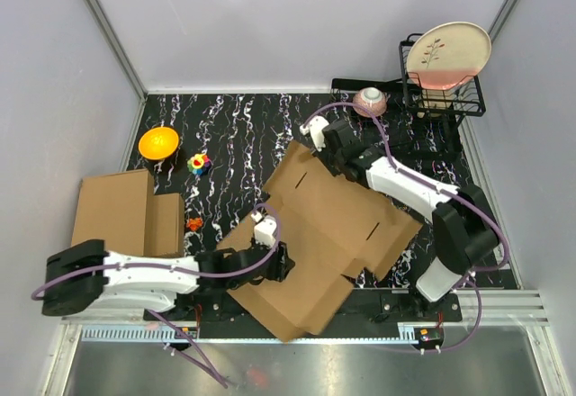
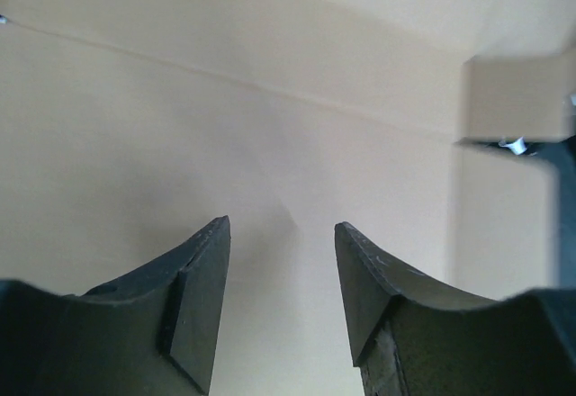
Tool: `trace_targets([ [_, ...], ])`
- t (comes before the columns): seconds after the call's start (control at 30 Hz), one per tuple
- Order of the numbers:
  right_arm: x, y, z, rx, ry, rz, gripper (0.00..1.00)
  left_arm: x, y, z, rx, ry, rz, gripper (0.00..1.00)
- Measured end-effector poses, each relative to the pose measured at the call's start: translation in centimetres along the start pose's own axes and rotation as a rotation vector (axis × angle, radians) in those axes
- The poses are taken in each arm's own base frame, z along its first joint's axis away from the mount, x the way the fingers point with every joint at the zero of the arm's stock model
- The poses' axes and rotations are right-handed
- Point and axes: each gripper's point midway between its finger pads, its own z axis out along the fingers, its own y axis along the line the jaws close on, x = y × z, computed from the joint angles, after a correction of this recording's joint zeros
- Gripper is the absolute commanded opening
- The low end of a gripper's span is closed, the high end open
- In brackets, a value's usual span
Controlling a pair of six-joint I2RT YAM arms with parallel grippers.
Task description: Fold the paper box
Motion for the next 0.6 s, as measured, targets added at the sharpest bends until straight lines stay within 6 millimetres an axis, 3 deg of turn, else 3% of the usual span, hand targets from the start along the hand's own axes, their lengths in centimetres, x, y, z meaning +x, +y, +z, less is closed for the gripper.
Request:
trace_targets([
  [0.13, -1.3, -0.3, -2.2, 0.126, -0.029, -0.086, 0.00, -2.9, -1.0, -2.2, 0.048, -0.097, 0.000, 0.54],
  [0.37, -2.7, -3.0, -7.1, 0.361, -0.058, -0.221, 0.00, -11.1, -1.8, -8.0, 0.125, -0.410, -0.069, 0.55],
  [0.47, -3.7, -3.7, -9.1, 0.425, -0.082, -0.281, 0.00, -13.8, -1.1, -9.8, 0.086, -0.508, -0.075, 0.56],
  [0.6, -5.0, -3.0, -10.7, 0.489, -0.108, -0.398, 0.00, -15.1, 0.7, -10.2, -0.031, -0.566, -0.048, 0.57],
])
